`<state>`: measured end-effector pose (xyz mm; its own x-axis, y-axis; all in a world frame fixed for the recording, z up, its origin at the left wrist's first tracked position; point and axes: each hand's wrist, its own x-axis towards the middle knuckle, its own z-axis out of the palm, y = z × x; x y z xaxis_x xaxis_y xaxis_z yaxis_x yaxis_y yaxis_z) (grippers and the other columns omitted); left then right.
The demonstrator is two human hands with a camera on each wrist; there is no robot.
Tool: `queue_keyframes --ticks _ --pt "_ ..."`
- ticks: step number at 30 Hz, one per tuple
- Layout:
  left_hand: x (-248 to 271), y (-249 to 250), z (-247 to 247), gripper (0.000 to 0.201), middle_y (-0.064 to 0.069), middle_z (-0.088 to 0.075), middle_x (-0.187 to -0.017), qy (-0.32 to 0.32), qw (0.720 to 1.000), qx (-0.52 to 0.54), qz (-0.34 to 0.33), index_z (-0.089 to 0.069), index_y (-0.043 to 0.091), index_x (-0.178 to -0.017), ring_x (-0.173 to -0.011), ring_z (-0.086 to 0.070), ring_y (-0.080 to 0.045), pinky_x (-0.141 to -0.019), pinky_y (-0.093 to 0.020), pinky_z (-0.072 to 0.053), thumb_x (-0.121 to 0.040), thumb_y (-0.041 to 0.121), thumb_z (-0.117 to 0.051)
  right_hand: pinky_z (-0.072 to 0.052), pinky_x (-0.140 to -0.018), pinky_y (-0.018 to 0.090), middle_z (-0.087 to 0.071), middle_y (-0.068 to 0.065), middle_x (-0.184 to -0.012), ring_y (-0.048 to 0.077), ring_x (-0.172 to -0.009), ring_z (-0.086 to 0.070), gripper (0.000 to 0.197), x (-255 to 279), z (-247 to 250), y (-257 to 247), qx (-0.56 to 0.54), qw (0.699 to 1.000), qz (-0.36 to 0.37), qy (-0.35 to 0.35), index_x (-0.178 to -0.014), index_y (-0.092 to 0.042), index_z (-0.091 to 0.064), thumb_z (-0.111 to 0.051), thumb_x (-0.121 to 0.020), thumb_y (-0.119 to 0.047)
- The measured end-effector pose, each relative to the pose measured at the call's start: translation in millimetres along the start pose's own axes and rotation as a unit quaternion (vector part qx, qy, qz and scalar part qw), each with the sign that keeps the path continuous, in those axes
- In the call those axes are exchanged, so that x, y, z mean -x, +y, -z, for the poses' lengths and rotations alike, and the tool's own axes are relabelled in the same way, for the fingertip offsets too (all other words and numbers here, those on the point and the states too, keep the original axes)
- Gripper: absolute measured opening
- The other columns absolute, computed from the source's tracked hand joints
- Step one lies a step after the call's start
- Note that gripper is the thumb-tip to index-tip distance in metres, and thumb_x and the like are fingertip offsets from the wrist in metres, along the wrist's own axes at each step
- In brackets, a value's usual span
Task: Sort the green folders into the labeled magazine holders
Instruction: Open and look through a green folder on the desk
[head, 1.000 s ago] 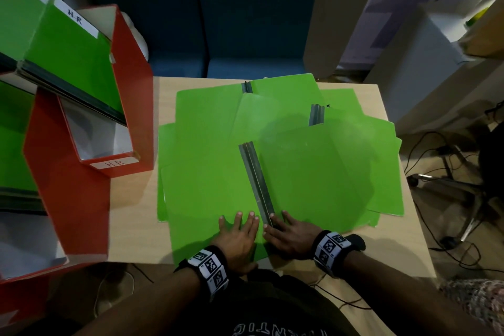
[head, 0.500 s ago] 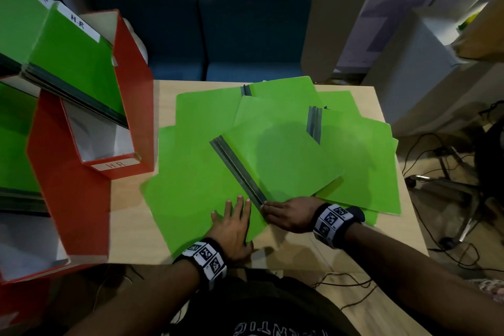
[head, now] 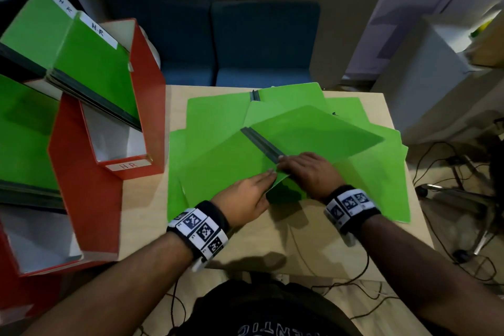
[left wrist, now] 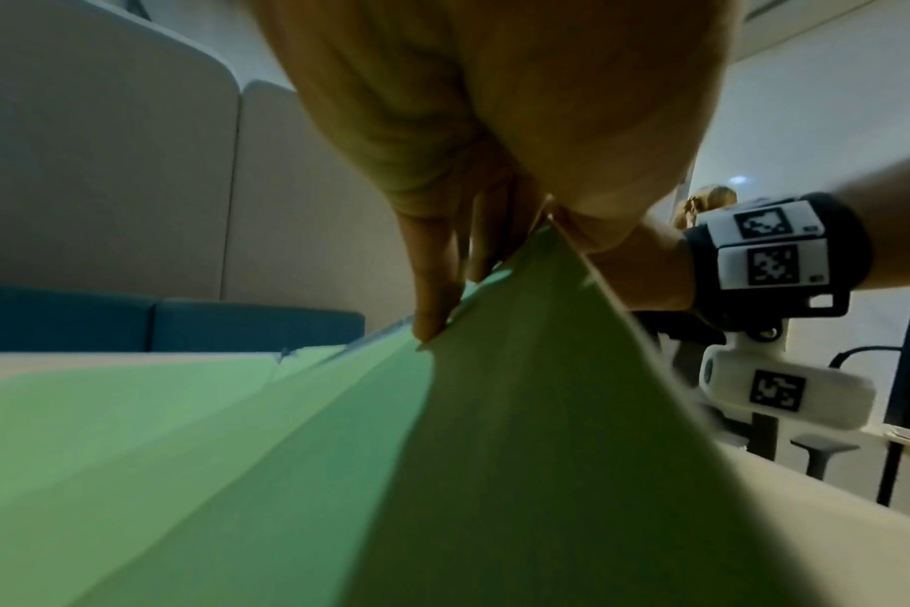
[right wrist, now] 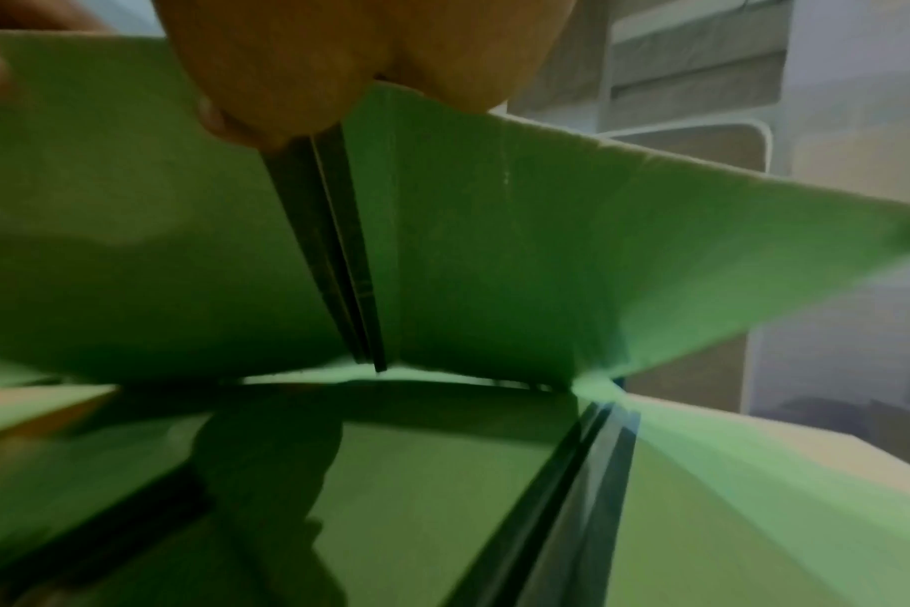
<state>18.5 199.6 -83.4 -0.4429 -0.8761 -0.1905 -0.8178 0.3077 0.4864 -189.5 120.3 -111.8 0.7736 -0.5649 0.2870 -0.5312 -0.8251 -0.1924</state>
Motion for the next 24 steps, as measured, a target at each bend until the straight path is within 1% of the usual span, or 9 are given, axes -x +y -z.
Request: queue_keyframes --ticks 2,5,8,10,14,17,20,22,24 --pt "0.7 6.3 17.3 0.061 0.0 -0.027 -0.158 0.02 1.0 -0.002 -0.014 -0.02 0.019 -0.153 -0.134 -0.043 -0.021 -0.111 -0.036 -0.038 -0.099 0.031 -0.046 -0.057 -0.072 0.039 -0.073 0.006 -0.104 0.023 -0.083 -0.072 0.022 -11.3 22.1 4.6 0.005 1.0 0.007 0.03 -0.103 -0.014 -0.067 -0.059 -0.086 -0.024" --pt "4.2 15.4 47.7 0.059 0.004 -0.034 -0.154 0.048 0.999 -0.005 -0.018 -0.024 0.024 -0.152 -0.131 -0.045 -0.015 -0.109 -0.034 -0.039 -0.099 0.038 -0.047 -0.057 -0.057 0.033 -0.075 0.003 -0.089 0.02 -0.068 -0.072 0.016 -25.7 56.3 12.0 0.035 0.997 0.004 0.064 -0.099 -0.016 -0.07 -0.069 -0.085 -0.022" --pt "8.7 15.7 76.7 0.055 0.003 -0.048 -0.144 0.067 0.997 -0.004 -0.028 -0.035 0.026 -0.147 -0.125 -0.05 -0.011 -0.106 -0.033 -0.042 -0.097 0.042 -0.05 -0.052 -0.05 0.028 -0.074 0.003 -0.082 0.021 -0.058 -0.069 0.027 -35.9 87.7 18.3 0.059 0.992 -0.028 0.111 -0.1 -0.017 -0.071 -0.051 -0.091 -0.033" --pt "11.7 11.0 95.3 0.051 0.002 -0.057 -0.135 0.088 0.996 0.003 -0.03 -0.045 0.024 -0.142 -0.116 -0.056 -0.008 -0.099 -0.027 -0.046 -0.094 0.039 -0.056 -0.048 -0.048 0.028 -0.074 0.003 -0.081 0.024 -0.057 -0.069 0.032 -40.3 104.3 24.0 0.082 0.985 -0.069 0.139 -0.103 -0.02 -0.071 -0.045 -0.091 -0.035" --pt "15.4 -2.1 133.0 0.027 0.004 -0.071 -0.109 0.206 0.978 0.008 -0.033 -0.067 0.018 -0.119 -0.091 -0.061 0.001 -0.083 -0.013 -0.045 -0.092 0.019 -0.061 -0.045 -0.051 0.032 -0.072 0.006 -0.077 0.03 -0.061 -0.068 0.036 -45.4 125.8 31.6 0.149 0.972 -0.128 0.131 -0.105 -0.025 -0.066 -0.038 -0.095 -0.044" --pt "14.6 -11.9 154.7 0.024 0.001 -0.073 -0.104 0.281 0.959 -0.018 -0.019 -0.07 0.016 -0.115 -0.084 -0.063 -0.005 -0.079 -0.009 -0.039 -0.092 0.013 -0.063 -0.044 -0.063 0.036 -0.073 0.007 -0.09 0.031 -0.08 -0.068 0.041 -53.9 138.7 28.4 0.135 0.973 -0.169 0.08 -0.114 -0.029 -0.062 -0.037 -0.094 -0.054" --pt "10.4 -22.6 167.5 0.022 0.0 -0.074 -0.098 0.319 0.948 -0.016 0.013 -0.071 0.019 -0.111 -0.083 -0.066 -0.012 -0.078 -0.019 -0.046 -0.091 0.013 -0.065 -0.043 -0.075 0.037 -0.072 0.004 -0.1 0.03 -0.096 -0.065 0.031 -60.4 147.9 24.6 0.088 0.969 -0.228 0.045 -0.114 -0.037 -0.063 -0.05 -0.091 -0.053" --pt "8.3 -28.3 172.7 0.021 0.002 -0.074 -0.096 0.337 0.941 -0.024 0.029 -0.071 0.024 -0.109 -0.086 -0.068 -0.016 -0.078 -0.03 -0.053 -0.091 0.017 -0.064 -0.049 -0.075 0.037 -0.073 0.003 -0.094 0.029 -0.091 -0.066 0.031 -61.5 151.0 19.6 0.026 0.97 -0.227 0.088 -0.105 -0.032 -0.069 -0.054 -0.088 -0.052" --pt "6.3 -31.9 175.8 0.02 0.004 -0.073 -0.094 0.357 0.932 -0.052 0.044 -0.07 0.029 -0.108 -0.085 -0.066 -0.015 -0.075 -0.033 -0.053 -0.092 0.021 -0.063 -0.053 -0.066 0.035 -0.073 0.003 -0.083 0.026 -0.076 -0.069 0.035 -59.6 148.5 12.9 -0.008 0.977 -0.158 0.141 -0.094 -0.022 -0.073 -0.053 -0.086 -0.05"
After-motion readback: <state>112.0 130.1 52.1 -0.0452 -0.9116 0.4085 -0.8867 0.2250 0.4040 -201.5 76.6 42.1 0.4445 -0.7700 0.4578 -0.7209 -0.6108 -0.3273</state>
